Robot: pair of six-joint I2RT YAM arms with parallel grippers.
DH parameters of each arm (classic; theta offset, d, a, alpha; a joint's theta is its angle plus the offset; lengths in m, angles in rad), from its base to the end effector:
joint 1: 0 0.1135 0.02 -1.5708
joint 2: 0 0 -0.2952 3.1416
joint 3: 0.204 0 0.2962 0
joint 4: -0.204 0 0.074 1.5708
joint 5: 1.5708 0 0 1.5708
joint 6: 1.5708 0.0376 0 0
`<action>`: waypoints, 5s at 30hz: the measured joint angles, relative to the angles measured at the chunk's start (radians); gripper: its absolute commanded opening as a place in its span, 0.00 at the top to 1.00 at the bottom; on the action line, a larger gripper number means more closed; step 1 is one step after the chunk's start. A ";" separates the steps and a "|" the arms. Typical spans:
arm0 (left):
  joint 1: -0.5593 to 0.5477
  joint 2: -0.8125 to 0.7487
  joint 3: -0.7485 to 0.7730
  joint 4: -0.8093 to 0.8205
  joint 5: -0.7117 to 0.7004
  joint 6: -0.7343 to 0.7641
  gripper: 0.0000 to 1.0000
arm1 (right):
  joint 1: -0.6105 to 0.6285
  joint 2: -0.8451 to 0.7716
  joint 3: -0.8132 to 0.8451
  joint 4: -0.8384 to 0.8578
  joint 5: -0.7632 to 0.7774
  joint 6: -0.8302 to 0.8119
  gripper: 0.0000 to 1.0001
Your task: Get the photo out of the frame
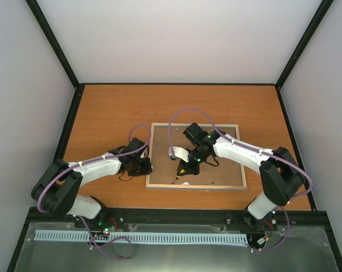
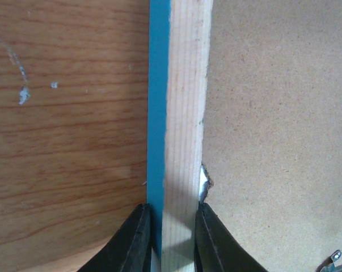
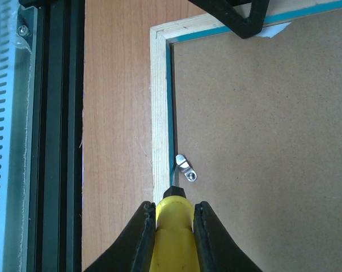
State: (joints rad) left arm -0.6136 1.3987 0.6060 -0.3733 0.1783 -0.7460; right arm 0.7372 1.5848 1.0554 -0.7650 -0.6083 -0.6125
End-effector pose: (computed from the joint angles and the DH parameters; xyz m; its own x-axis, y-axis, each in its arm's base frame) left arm 0.2083 -0.1549 0.1378 -0.9753 -0.1301 -0.1786 -0.0519 0.9206 -0.3870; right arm 0.2324 0.2400 0.2131 -0.1993 -0.8182 -0.5394 -0.9553 0.0395 0.2929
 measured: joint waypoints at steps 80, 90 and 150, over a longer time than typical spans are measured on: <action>-0.364 -0.104 -0.028 -0.157 0.005 -0.166 0.35 | -0.705 -0.262 -0.153 -0.080 0.421 -0.124 0.97; -0.116 -0.227 -0.120 -0.109 -0.019 -0.187 0.30 | -0.542 -0.366 -0.207 -0.204 0.401 -0.105 0.97; 0.030 -0.027 0.046 -0.164 -0.097 -0.679 0.75 | -0.507 -0.314 0.010 -0.251 0.339 -0.121 0.97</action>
State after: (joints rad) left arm -0.5838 1.3712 0.6518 -0.5369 0.0814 -1.4250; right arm 0.2298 1.2705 1.0657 -1.0161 -0.2691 -0.7330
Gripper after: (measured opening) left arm 0.279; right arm 0.106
